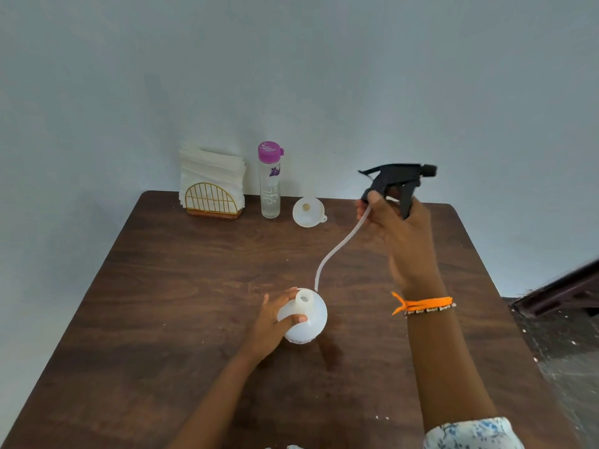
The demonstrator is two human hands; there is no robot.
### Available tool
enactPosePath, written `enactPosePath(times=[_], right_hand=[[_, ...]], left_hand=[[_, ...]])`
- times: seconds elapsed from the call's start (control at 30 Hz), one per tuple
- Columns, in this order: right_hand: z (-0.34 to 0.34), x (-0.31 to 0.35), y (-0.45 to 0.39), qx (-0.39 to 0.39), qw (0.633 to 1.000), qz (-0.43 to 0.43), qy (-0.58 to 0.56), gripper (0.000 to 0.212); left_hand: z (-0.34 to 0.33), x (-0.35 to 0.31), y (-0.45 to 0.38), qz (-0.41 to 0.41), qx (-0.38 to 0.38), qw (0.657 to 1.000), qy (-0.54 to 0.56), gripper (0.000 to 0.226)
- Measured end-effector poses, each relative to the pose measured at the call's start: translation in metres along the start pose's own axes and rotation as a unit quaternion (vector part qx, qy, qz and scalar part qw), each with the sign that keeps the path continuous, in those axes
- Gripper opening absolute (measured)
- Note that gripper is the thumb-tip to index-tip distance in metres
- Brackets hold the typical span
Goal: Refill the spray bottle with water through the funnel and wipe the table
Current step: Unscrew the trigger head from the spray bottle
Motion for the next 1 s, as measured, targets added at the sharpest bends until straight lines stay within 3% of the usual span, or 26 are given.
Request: enactPosePath(times=[0.23,0.37,0.57,0.77,1.0], right_hand=[[0.033,-0.002,-0.017,-0.030,0.996,-0.081,0.023,0.013],[0.046,-0.060,-0.012,-0.015,0.979,-0.197,0.051,0.001],[0.055,-0.162,0.012,-0.040,0.932,-0.356,0.054,0.017],[0.053,-0.209,0.024,-0.109,0.919,-0.373,0.067,0.033],[0.052,-0.220,0.023,-0.131,0.910,-0.337,0.203,0.039]], left_hand=[[0.001,-0.001,0.001,-0.008,-0.011,1.000,0.011,0.047],[0.001,0.004,-0.002,-0.024,-0.010,1.000,0.012,0.048],[0.001,0.000,0.000,-0.022,-0.017,1.000,0.014,0.049],[0.000,0.004,-0.003,-0.026,-0.014,0.999,0.027,0.046],[-0.001,0.007,-0.003,-0.009,-0.013,0.999,0.028,0.053]])
Point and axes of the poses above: each hand's wrist, its own y-axis away from the middle knuckle, its own z-axis out of the back of the hand, x = y × z, the point moved 3 cm from there along -y, towards the middle knuckle, and after that the axes turned 3 degrees about z, right-handed, at the moved point
